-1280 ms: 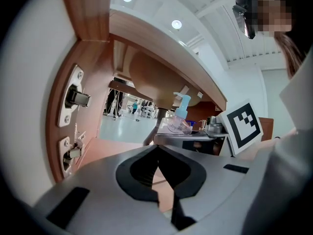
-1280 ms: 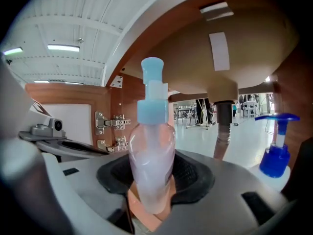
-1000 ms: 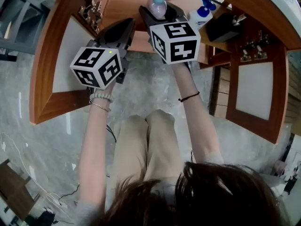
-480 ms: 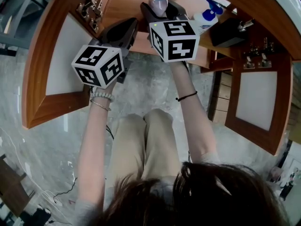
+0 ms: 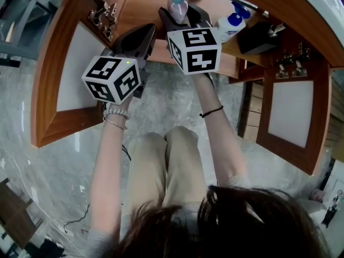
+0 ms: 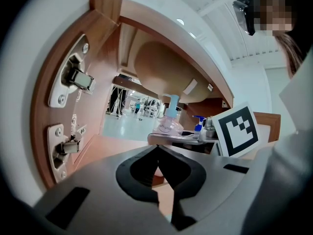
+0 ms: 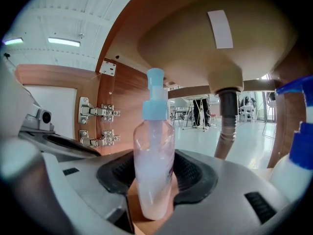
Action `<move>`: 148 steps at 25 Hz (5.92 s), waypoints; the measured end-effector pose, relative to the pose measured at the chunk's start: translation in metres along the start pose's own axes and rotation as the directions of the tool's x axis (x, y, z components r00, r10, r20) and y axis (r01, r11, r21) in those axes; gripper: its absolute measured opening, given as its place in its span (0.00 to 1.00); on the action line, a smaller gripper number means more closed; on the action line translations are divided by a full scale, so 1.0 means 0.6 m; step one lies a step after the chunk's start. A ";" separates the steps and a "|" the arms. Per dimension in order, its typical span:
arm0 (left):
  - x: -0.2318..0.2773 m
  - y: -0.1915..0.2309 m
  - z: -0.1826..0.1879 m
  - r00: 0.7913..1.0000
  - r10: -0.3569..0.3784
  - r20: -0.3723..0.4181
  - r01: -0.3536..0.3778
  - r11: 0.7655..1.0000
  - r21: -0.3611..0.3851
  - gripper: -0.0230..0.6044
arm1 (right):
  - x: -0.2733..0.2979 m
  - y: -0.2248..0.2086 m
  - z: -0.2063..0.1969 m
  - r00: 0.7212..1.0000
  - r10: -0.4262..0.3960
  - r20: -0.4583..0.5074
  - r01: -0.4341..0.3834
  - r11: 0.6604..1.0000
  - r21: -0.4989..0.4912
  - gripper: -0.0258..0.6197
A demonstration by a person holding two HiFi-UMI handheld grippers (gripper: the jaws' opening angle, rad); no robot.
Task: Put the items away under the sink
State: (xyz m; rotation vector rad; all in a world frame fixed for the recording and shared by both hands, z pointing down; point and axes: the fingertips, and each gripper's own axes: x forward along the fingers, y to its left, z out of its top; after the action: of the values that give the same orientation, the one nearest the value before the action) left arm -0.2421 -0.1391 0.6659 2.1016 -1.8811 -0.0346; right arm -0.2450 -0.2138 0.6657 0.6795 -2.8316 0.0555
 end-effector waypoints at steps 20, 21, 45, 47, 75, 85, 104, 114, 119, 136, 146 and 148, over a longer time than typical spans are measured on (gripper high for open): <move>-0.064 -0.083 0.075 0.998 -0.001 -0.070 -0.002 0.999 -0.043 0.04 | -0.109 0.013 0.065 0.997 -0.029 -0.065 0.037 0.990 0.136 0.42; -0.066 -0.088 0.081 0.997 -0.004 -0.072 0.001 0.999 -0.045 0.04 | -0.115 0.016 0.071 0.997 -0.023 -0.069 0.032 0.991 0.128 0.39; -0.137 -0.205 0.216 0.990 -0.037 -0.134 0.024 0.995 -0.099 0.04 | -0.259 0.045 0.225 0.989 0.007 -0.145 0.012 0.992 0.125 0.08; -0.142 -0.213 0.231 0.990 -0.039 -0.132 0.025 0.994 -0.103 0.04 | -0.270 0.047 0.242 0.990 0.010 -0.144 0.009 0.991 0.132 0.07; -0.196 -0.290 0.362 0.988 -0.064 -0.139 0.052 0.995 -0.089 0.04 | -0.365 0.076 0.394 0.991 0.109 -0.079 -0.094 0.980 0.175 0.06; -0.227 -0.325 0.388 0.989 -0.031 -0.144 0.016 0.995 -0.103 0.04 | -0.416 0.074 0.416 0.991 0.088 -0.104 -0.065 0.976 0.207 0.07; -0.285 -0.409 0.490 0.999 -0.007 -0.037 0.006 0.999 -0.038 0.04 | -0.494 0.074 0.520 0.992 0.119 0.033 -0.123 0.942 0.312 0.07; -0.289 -0.366 0.512 1.000 0.013 -0.014 -0.014 1.000 -0.022 0.04 | -0.444 0.088 0.559 0.978 0.198 0.070 -0.210 0.934 0.288 0.06; -0.277 -0.339 0.530 1.000 0.006 0.000 -0.006 1.000 -0.024 0.04 | -0.412 0.099 0.578 0.971 0.228 0.070 -0.239 0.935 0.262 0.07; -0.240 -0.194 0.545 0.999 0.018 -0.036 -0.021 0.997 -0.079 0.04 | -0.269 0.108 0.606 0.965 0.254 0.057 -0.260 0.924 0.280 0.07; -0.215 -0.124 0.547 0.998 -0.006 -0.058 0.000 0.995 -0.103 0.04 | -0.190 0.118 0.617 0.968 0.248 0.043 -0.250 0.925 0.287 0.07; -0.210 -0.108 0.551 0.998 -0.016 -0.060 0.009 0.995 -0.100 0.04 | -0.173 0.116 0.621 0.971 0.236 0.041 -0.238 0.930 0.281 0.07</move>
State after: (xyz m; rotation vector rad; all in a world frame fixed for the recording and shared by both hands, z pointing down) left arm -0.2718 -0.0836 0.3119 2.0249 -1.7932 -0.0657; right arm -0.2653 -0.1388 0.2804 0.3827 -2.9259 0.5105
